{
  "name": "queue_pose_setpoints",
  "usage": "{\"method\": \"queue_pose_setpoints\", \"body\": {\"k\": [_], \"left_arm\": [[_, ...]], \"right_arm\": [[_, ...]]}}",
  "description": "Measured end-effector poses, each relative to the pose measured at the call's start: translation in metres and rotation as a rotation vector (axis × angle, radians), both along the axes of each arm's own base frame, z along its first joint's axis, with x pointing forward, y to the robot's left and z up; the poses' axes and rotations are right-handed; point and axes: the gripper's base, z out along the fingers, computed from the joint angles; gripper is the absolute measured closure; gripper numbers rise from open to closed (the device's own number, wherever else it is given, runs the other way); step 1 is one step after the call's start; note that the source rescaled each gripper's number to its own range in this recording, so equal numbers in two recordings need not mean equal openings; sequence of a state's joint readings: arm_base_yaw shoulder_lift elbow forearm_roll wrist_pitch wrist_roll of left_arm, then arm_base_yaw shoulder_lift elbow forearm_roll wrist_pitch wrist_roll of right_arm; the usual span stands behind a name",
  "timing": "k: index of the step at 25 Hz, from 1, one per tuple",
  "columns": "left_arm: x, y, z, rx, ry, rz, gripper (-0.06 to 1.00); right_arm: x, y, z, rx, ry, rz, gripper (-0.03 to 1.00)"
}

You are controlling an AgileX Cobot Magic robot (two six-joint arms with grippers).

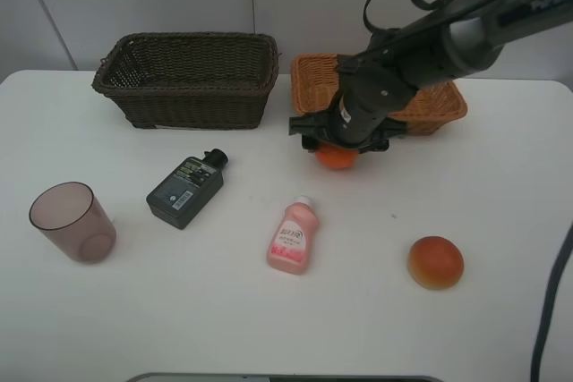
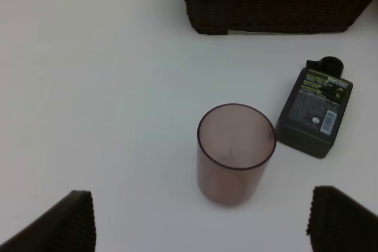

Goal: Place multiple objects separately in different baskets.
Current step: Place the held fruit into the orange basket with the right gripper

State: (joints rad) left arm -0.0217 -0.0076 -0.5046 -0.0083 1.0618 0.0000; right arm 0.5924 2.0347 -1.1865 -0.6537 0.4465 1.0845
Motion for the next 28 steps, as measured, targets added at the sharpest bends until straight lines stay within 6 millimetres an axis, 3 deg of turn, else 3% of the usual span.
{"method": "queue_pose_setpoints", "body": {"k": [13,23,28], "left_arm": [[0.0,0.0,0.0,0.0,0.0,0.0,0.01],[0.0,0.0,0.0,0.0,0.0,0.0,0.01],[0.0,0.0,0.0,0.0,0.0,0.0,0.01]], "right_arm": [[-0.012,-0.005,0.048,-0.099,0.171,0.129,0.35],[0.022,-0.013,0.1,-0.049,0.158,0.164,0.35],[0.046,-0.016,0.105,-0.03,0.119,0.134,0.35]]}}
